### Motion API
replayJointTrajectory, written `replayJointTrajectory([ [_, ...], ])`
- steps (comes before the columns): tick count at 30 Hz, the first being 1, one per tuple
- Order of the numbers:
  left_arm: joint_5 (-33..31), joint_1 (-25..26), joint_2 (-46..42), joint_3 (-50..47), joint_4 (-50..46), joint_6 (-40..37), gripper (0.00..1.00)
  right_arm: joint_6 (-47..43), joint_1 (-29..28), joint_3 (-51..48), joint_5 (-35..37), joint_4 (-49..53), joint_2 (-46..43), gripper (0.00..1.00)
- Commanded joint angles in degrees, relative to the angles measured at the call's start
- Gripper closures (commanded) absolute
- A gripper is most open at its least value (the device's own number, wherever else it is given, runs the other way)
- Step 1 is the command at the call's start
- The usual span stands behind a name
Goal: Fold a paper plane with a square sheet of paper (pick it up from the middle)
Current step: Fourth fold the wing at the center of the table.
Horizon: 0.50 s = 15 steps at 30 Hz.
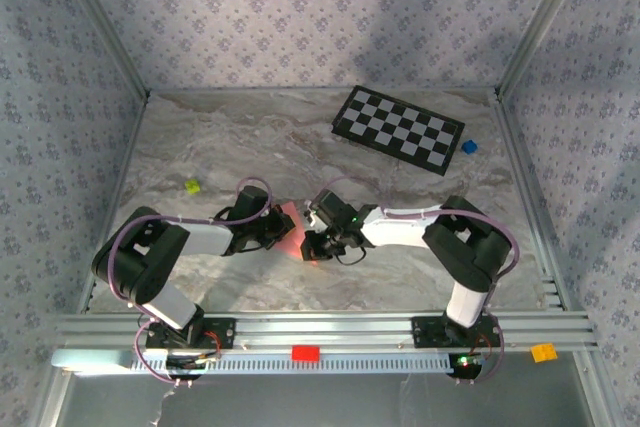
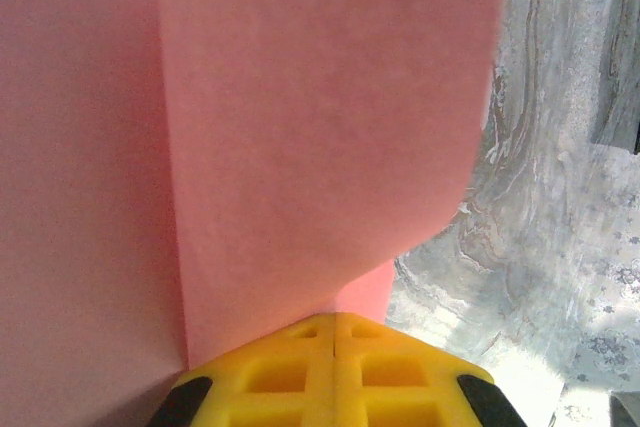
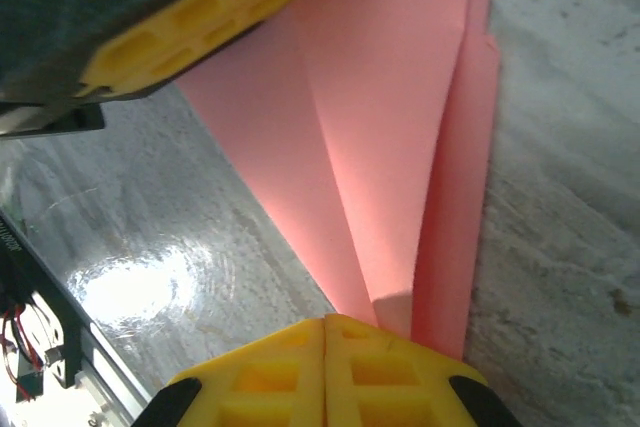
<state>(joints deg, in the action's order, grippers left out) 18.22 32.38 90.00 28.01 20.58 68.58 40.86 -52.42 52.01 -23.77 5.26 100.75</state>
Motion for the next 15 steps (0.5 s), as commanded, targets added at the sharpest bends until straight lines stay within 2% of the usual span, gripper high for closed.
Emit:
replayJointTrajectory([
  [1,-2.57,-0.14,1.05,-0.06,-5.66,-1.03,1.00,-0.67,0.04,1.32,1.12,1.90,0.85,0.93],
  [15,-2.57,-0.21,1.24,0.29,-6.05,-1.34,1.00,1.93,2.20,-2.94,-1.66,-3.71,0.24,0.93],
])
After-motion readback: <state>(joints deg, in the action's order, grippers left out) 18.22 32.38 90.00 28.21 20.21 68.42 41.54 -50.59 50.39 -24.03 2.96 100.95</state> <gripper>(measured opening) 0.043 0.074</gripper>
